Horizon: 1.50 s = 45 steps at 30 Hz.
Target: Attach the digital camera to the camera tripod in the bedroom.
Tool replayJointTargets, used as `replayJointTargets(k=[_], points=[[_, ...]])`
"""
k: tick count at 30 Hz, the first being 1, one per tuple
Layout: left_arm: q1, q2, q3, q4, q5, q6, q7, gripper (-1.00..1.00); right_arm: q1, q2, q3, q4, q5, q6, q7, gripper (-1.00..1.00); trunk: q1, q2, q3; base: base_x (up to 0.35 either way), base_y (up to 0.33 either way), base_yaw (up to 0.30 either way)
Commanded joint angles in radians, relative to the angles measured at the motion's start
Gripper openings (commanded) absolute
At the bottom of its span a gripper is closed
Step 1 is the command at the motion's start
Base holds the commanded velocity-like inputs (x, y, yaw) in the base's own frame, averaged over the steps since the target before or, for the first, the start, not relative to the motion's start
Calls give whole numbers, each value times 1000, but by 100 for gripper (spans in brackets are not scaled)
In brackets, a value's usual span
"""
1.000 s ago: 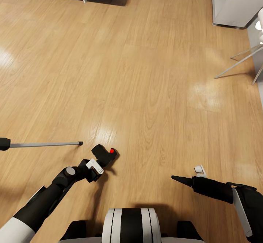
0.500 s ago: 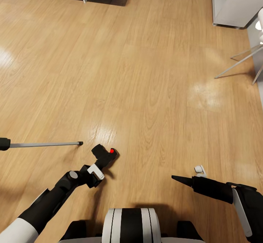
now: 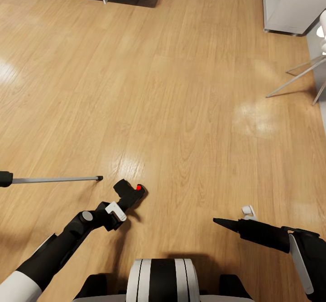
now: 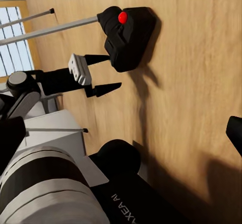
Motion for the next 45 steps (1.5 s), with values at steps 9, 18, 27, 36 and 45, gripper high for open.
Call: replayJointTargets(k=[9, 18, 27, 36, 45], points=[[0, 4, -2, -15, -11, 3, -7, 100, 0, -1, -1, 1, 3, 14, -7, 100, 0, 0, -1, 0, 0, -91], [0, 4, -2, -16, -11, 3, -7, 100, 0, 0, -2, 1, 28, 14, -19, 100, 0, 0, -1, 0, 0, -107], [0, 9, -2, -12, -13, 5, -7, 100, 0, 1, -2, 1, 32, 4, -29, 100, 0, 0, -1, 0, 0, -11], [0, 27, -2, -6, -12, 7, -7, 100, 0, 4, -4, 2, 30, 4, -28, 100, 0, 0, -1, 0, 0, 0], [0, 24, -3, -14, -12, 12, -7, 100, 0, 5, -4, 1, 30, 3, -28, 100, 0, 0, -1, 0, 0, 0]])
